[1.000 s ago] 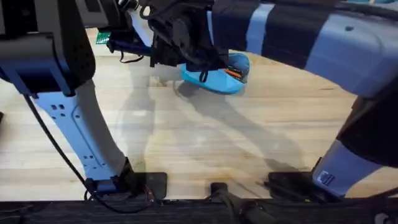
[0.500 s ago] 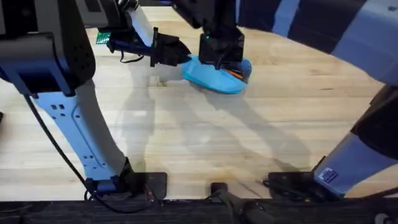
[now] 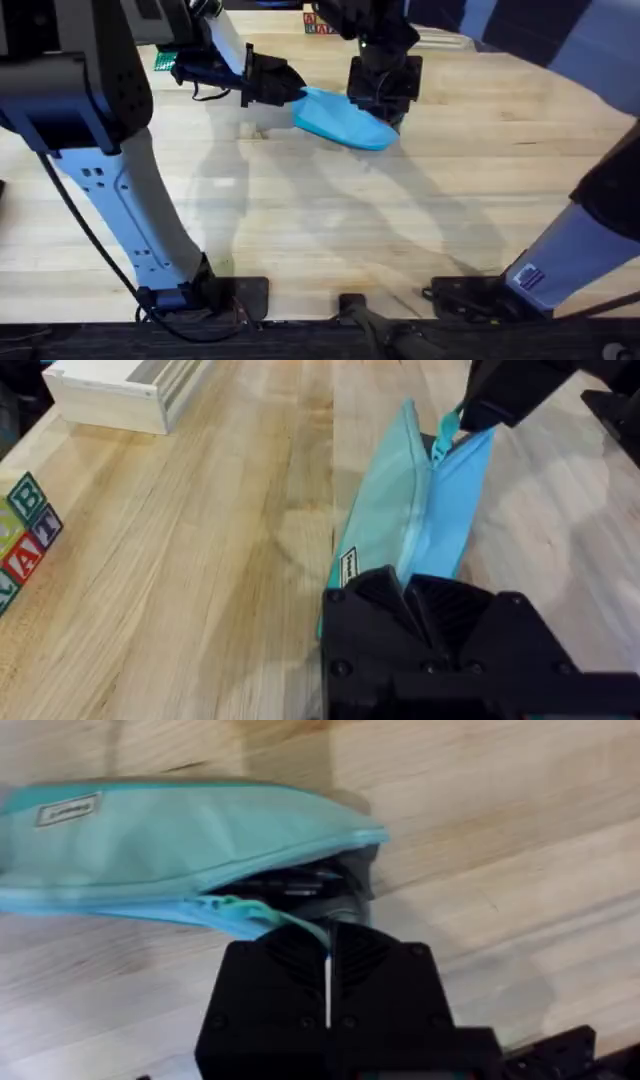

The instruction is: Unzip the bag, pick up the pens from the table one at a time and place them inside, then zip the bag closed.

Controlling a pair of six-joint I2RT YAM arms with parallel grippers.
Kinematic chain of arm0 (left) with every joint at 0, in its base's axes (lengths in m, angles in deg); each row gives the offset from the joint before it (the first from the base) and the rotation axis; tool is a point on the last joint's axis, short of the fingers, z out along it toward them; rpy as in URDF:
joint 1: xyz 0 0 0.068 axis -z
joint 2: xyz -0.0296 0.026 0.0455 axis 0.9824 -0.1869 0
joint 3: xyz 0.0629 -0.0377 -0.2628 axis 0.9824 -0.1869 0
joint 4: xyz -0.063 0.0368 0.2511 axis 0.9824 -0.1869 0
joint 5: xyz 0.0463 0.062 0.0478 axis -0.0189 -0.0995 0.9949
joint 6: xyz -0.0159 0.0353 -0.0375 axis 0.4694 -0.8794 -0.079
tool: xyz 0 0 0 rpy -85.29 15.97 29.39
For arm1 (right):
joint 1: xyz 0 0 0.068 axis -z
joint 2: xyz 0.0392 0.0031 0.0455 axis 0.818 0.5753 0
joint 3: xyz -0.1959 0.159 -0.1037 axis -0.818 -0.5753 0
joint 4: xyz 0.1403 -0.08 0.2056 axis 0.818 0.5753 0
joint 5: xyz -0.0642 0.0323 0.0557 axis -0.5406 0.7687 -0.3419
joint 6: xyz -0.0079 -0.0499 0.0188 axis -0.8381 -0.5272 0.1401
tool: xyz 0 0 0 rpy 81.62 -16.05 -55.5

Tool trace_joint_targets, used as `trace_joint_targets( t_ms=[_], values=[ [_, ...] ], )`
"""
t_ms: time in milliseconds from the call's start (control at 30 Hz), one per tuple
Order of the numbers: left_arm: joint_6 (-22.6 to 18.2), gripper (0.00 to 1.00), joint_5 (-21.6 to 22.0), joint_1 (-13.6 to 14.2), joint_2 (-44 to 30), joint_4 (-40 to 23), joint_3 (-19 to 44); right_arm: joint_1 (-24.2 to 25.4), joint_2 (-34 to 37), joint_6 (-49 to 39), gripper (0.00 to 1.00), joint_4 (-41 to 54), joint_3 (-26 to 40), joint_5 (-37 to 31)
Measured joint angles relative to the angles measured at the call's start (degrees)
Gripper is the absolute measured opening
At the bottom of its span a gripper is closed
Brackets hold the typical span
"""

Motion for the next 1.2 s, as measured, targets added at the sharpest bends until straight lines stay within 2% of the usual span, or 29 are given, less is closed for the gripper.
trace_joint_targets(
  t_ms=[433, 733, 900, 1200],
  values=[
    [0.0, 0.042, 0.02, -0.04, 0.0, 0.0, 0.01, 1.52, 0.0, -0.01, 0.031, 3.14, 0.0, -0.07],
    [0.0, 0.042, 0.04, -0.04, 0.0, 0.0, 0.01, 5.56, -0.01, -0.02, 0.033, 5.77, 0.0, -0.13],
    [0.0, 0.042, 0.04, -0.04, 0.0, 0.0, 0.0, 5.21, -0.15, 0.01, 0.033, 5.85, 0.0, -1.15],
    [0.0, 0.042, 0.04, -0.11, 0.0, 0.0, 0.01, 4.23, -6.45, 1.8, 0.033, 10.5, 0.0, -3.38]
  ],
)
